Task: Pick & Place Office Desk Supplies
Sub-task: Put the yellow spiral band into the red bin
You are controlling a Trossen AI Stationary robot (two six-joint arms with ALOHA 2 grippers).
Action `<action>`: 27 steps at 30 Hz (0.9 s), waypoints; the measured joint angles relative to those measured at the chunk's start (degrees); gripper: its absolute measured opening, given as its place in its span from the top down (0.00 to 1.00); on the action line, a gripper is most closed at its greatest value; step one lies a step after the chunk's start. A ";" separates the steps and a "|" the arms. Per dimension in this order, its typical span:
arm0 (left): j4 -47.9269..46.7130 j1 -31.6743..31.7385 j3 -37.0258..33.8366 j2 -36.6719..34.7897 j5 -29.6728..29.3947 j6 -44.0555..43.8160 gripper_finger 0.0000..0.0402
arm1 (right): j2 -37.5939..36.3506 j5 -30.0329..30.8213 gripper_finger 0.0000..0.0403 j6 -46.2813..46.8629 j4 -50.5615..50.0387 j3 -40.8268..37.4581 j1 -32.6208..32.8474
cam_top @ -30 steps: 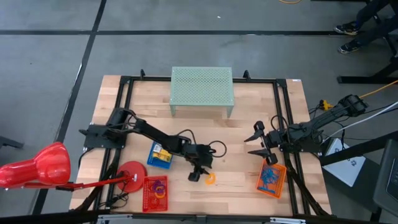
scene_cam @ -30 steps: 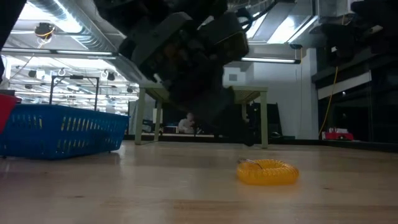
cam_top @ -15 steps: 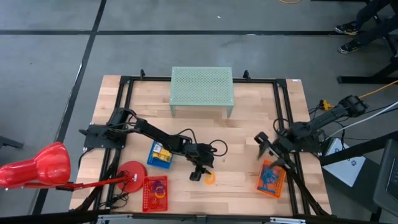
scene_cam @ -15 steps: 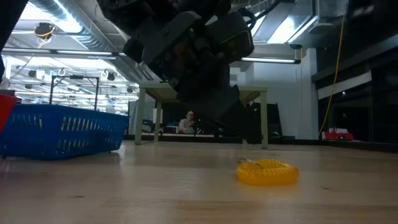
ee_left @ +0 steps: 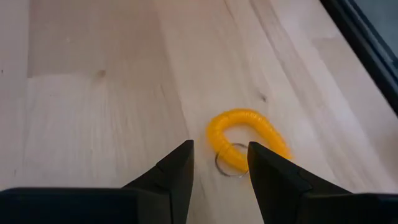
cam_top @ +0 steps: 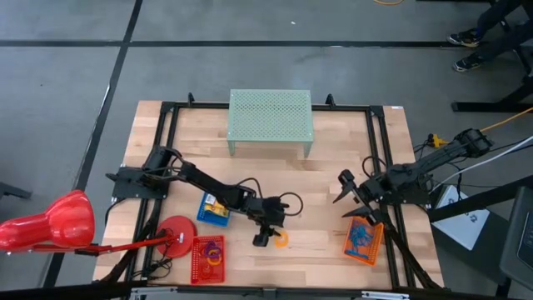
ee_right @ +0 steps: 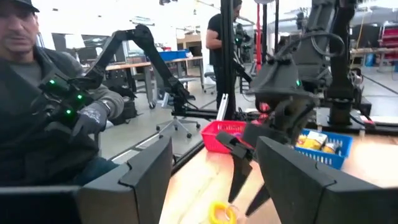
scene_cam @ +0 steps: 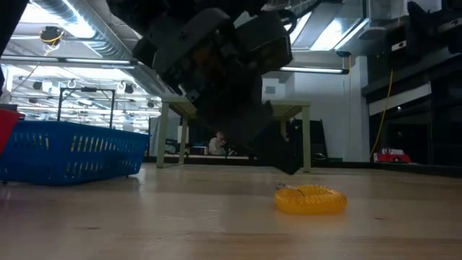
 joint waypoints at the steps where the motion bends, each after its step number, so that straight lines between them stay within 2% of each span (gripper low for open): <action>1: 0.09 -0.13 0.01 0.00 -0.03 -0.16 0.64 | 0.00 0.16 0.42 0.26 -0.38 0.00 0.00; 8: 1.71 -0.48 -0.01 1.72 -1.28 -1.34 0.64 | 0.00 0.70 0.42 0.28 -2.42 0.02 0.02; 13: 3.10 -0.81 2.86 4.45 -0.44 -1.30 0.64 | -0.61 0.82 0.42 -1.88 -5.28 0.04 0.00; 17: 3.09 -1.19 6.31 7.10 1.06 -1.34 0.64 | -6.17 0.77 0.42 -4.51 -9.51 0.17 -0.04; 21: 1.41 -1.57 9.15 9.22 2.06 -1.12 0.64 | -12.97 1.01 0.42 -2.89 -16.43 0.09 -0.04; 27: -0.04 -0.92 9.51 9.87 2.43 -0.90 0.64 | -18.09 4.41 0.42 -1.05 -25.09 0.07 -0.04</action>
